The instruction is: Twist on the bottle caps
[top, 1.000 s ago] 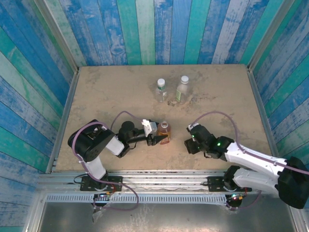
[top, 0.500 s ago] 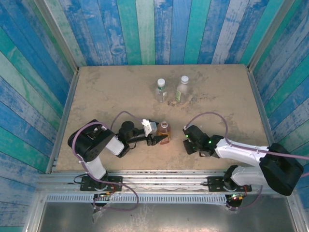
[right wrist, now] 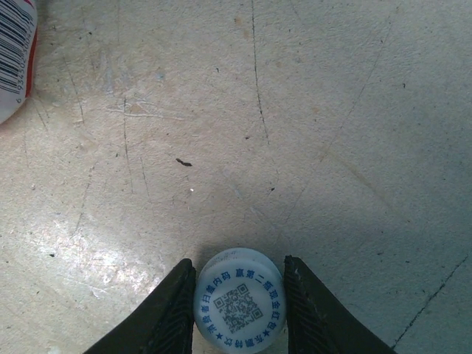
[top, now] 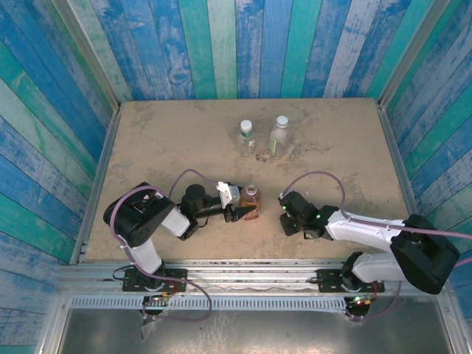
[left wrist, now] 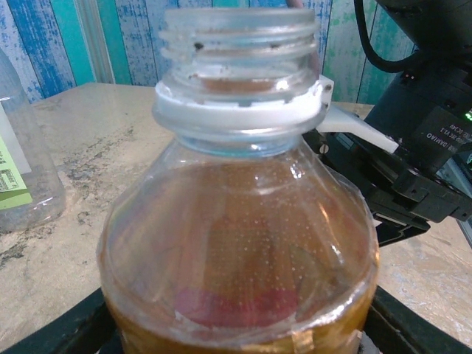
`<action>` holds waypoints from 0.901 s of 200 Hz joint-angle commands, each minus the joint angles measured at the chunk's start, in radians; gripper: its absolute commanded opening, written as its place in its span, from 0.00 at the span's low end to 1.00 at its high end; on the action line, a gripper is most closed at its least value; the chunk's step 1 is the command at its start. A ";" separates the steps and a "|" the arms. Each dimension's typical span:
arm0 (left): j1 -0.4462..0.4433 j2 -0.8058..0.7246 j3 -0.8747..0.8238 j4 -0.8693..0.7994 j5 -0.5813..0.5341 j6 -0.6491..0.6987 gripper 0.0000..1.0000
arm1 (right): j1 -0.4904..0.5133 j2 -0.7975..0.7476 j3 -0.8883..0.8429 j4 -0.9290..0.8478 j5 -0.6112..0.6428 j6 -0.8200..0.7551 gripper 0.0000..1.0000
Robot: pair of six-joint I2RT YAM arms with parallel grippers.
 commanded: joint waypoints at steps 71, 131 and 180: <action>0.003 -0.014 0.008 -0.088 0.024 0.022 0.65 | 0.006 -0.167 0.233 -0.250 -0.034 -0.034 0.32; 0.003 -0.008 0.023 -0.111 0.031 0.021 0.65 | 0.021 -0.139 0.461 -0.313 -0.142 -0.054 0.32; 0.003 -0.001 0.033 -0.127 0.034 0.022 0.65 | 0.062 -0.003 0.631 -0.329 -0.158 -0.121 0.32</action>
